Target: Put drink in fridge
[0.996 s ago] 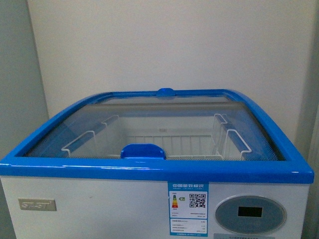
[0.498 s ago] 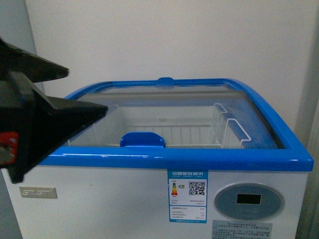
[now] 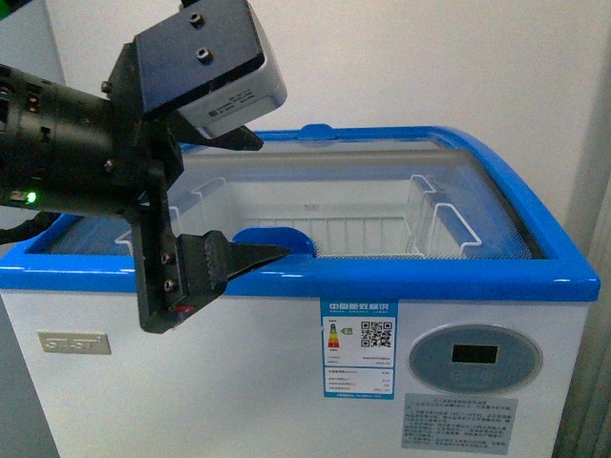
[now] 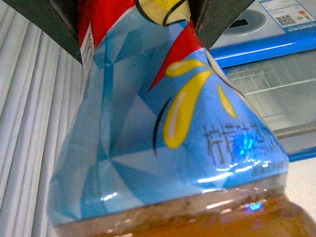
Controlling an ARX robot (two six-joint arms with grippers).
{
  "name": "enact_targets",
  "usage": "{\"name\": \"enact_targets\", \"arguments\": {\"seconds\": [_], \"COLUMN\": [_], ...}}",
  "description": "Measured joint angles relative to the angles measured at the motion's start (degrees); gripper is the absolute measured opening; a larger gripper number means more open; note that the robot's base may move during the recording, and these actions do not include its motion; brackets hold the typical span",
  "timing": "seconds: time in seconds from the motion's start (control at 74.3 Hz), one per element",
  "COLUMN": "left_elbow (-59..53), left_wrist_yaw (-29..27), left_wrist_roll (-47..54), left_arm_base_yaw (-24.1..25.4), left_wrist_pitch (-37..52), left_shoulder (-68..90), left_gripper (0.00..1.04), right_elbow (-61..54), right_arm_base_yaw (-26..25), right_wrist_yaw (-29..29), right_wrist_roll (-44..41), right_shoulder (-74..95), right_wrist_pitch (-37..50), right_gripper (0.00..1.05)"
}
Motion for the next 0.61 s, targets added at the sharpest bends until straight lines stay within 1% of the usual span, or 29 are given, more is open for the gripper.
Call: {"name": "enact_targets", "arguments": {"seconds": [0.431, 0.606], "left_elbow": [9.81, 16.83], "left_wrist_yaw": [-1.7, -1.92], "left_wrist_roll": [3.91, 6.1], "left_arm_base_yaw": [2.47, 3.15], "left_wrist_pitch": [-0.15, -4.79], "left_shoulder": [10.93, 15.65], "left_gripper": [0.97, 0.97], "right_elbow": [0.0, 0.0], "right_arm_base_yaw": [0.0, 0.0], "right_wrist_yaw": [0.0, 0.0], "right_wrist_roll": [0.0, 0.0], "right_shoulder": [0.0, 0.0], "right_wrist_pitch": [0.0, 0.0], "right_gripper": [0.4, 0.4]}}
